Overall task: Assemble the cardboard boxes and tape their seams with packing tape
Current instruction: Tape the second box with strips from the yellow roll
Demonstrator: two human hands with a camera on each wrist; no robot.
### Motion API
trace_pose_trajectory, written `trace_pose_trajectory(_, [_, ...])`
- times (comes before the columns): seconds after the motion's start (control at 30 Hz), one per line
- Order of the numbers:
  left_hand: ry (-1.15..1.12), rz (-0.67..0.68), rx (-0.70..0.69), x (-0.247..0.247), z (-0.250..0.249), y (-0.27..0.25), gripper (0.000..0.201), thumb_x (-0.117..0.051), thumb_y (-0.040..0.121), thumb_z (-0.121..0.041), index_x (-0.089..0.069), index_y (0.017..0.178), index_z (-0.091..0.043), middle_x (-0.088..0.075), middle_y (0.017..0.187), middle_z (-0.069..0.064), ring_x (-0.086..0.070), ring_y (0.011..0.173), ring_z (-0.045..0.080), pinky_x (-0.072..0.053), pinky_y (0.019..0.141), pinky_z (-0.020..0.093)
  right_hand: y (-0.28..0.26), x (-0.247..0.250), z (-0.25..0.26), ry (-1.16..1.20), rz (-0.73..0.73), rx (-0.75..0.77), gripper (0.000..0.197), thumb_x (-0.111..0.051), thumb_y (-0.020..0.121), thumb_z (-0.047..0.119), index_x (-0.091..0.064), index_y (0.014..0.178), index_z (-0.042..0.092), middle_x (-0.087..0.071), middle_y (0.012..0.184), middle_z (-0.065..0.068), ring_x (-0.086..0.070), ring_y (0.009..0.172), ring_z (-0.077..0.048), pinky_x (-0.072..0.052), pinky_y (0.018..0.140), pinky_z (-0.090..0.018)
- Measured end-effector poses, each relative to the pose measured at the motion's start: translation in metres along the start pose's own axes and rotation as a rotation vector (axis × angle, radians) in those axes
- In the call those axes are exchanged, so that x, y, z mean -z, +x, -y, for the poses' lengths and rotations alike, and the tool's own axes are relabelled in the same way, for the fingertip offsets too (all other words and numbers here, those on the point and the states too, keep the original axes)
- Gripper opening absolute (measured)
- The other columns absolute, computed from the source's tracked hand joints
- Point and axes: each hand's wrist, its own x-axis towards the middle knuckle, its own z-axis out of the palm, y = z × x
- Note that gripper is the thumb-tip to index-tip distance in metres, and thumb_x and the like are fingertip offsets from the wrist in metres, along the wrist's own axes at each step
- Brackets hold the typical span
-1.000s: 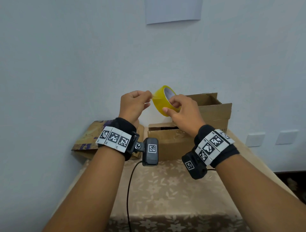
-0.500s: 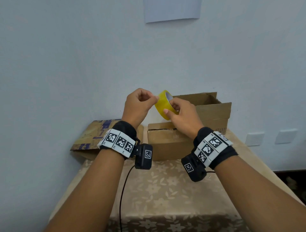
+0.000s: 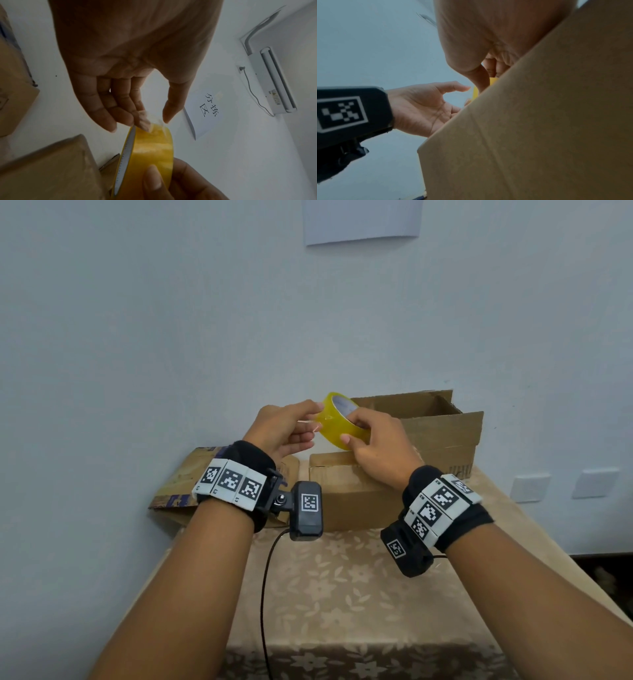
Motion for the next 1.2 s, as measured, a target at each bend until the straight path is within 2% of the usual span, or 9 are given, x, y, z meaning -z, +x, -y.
trace_pose_trajectory(0.2, [0.019,0.002,-0.041,0.001,0.000,0.000,0.022,-0.082,0.084,-0.021,-0.074,0.098,-0.007,-0.072,0.076,0.001,-0.062,0.072,0.013,-0.061,0.079,0.030,0.001,-0.003,-0.001,0.008,0.002,-0.004,0.006,-0.068,0.097,0.014,-0.064,0.097,0.010,-0.067,0.095,-0.009,-0.058,0.086,-0.023,-0.038,0.066,-0.014])
trace_pose_trajectory(0.37, [0.175,-0.051,-0.269,-0.005,0.002,0.001,0.006,-0.080,0.086,-0.020,-0.077,0.087,-0.015,-0.073,0.089,-0.002,-0.064,0.086,0.011,-0.059,0.077,0.027,0.000,-0.008,-0.003,0.086,-0.022,0.005,0.014,-0.064,0.099,0.009,-0.063,0.112,0.013,-0.068,0.110,-0.005,-0.061,0.104,-0.023,-0.045,0.077,-0.029])
trace_pose_trajectory(0.5, [0.332,-0.100,-0.488,-0.009,0.006,0.006,0.005,-0.077,0.091,-0.022,-0.074,0.087,-0.020,-0.073,0.091,-0.006,-0.067,0.089,0.013,-0.057,0.083,0.032,0.001,-0.007,-0.003,0.174,-0.040,-0.005,0.053,-0.062,0.098,0.004,-0.044,0.143,0.027,-0.070,0.112,-0.005,-0.061,0.104,-0.020,-0.041,0.075,-0.013])
trace_pose_trajectory(0.6, [0.433,-0.097,-0.643,-0.009,0.009,0.010,0.006,-0.073,0.094,-0.018,-0.071,0.089,-0.018,-0.071,0.087,-0.008,-0.065,0.086,0.008,-0.054,0.085,0.026,0.001,-0.006,-0.001,0.178,-0.026,0.037,0.078,-0.059,0.097,-0.001,-0.029,0.156,0.040,-0.065,0.110,0.000,-0.060,0.097,-0.013,-0.043,0.074,-0.011])
trace_pose_trajectory(0.8, [0.469,-0.064,-0.794,-0.013,0.012,0.005,0.005,-0.068,0.098,-0.016,-0.068,0.093,-0.016,-0.068,0.089,-0.013,-0.061,0.090,-0.003,-0.049,0.079,0.008,0.003,-0.007,-0.001,0.166,-0.034,0.011,0.065,-0.057,0.100,0.002,-0.040,0.154,0.033,-0.053,0.109,0.006,-0.051,0.102,-0.011,-0.041,0.081,-0.024])
trace_pose_trajectory(0.93, [0.431,-0.037,-0.791,-0.013,0.012,0.003,0.004,-0.068,0.097,-0.014,-0.069,0.093,-0.013,-0.070,0.090,-0.010,-0.064,0.090,0.000,-0.051,0.081,0.013,0.005,-0.005,-0.001,0.162,-0.031,-0.009,0.062,-0.056,0.101,0.004,-0.041,0.153,0.032,-0.056,0.112,0.006,-0.053,0.099,-0.012,-0.040,0.074,-0.016])
trace_pose_trajectory(1.0, [0.395,-0.015,-0.809,-0.014,0.009,0.002,0.004,-0.069,0.096,-0.013,-0.070,0.094,-0.009,-0.071,0.089,-0.005,-0.065,0.086,0.003,-0.053,0.080,0.019,0.007,-0.004,0.001,0.178,-0.027,-0.016,0.060,-0.055,0.102,0.006,-0.041,0.153,0.033,-0.059,0.130,0.002,-0.055,0.113,-0.016,-0.045,0.086,-0.024])
trace_pose_trajectory(1.1, [0.343,0.060,-0.831,-0.016,0.003,-0.004,0.009,-0.070,0.095,-0.010,-0.070,0.096,-0.002,-0.074,0.090,0.009,-0.071,0.086,0.023,-0.058,0.081,0.032,0.008,-0.003,0.002,0.213,-0.057,0.005,0.052,-0.051,0.102,0.010,-0.048,0.147,0.037,-0.064,0.129,0.001,-0.062,0.116,-0.023,-0.051,0.097,-0.042])
trace_pose_trajectory(1.2, [0.322,0.075,-0.809,-0.014,0.001,-0.005,0.009,-0.069,0.096,-0.010,-0.071,0.098,-0.001,-0.075,0.093,0.012,-0.073,0.090,0.027,-0.060,0.086,0.033,0.007,-0.003,0.002,0.188,-0.080,0.037,0.042,-0.052,0.101,0.006,-0.058,0.138,0.026,-0.066,0.127,0.002,-0.060,0.116,-0.021,-0.049,0.100,-0.042])
